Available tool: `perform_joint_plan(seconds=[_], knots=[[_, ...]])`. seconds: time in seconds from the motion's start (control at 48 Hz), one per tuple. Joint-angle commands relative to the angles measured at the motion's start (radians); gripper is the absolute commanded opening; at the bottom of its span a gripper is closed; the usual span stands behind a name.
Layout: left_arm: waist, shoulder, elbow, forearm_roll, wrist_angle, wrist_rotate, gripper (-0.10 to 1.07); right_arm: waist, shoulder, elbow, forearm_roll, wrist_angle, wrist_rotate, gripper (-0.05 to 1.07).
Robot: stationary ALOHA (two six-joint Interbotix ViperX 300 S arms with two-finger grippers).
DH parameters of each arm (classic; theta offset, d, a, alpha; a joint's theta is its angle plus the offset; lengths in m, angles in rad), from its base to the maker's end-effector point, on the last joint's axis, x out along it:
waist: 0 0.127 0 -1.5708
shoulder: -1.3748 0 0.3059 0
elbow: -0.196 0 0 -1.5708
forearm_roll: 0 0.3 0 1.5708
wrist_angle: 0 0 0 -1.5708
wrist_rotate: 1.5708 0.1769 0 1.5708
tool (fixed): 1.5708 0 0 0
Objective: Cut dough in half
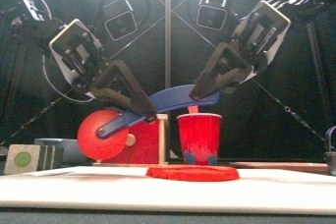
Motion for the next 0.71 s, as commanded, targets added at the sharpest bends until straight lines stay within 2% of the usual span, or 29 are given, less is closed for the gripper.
perform_joint_plan(seconds=[0.0,0.521,0.688], knots=[[-0.014,0.006,-0.028,0.002,-0.002,0.002,0.39,0.006,-0.009,0.008,-0.008,0.012,-0.003,0.33],[-0.014,0.025,-0.046,0.002,-0.002,0.002,0.39,0.008,-0.006,0.017,-0.012,0.026,-0.002,0.33],[-0.014,0.057,-0.067,0.003,-0.002,0.003,0.39,0.014,-0.008,0.025,-0.012,0.040,-0.002,0.33]])
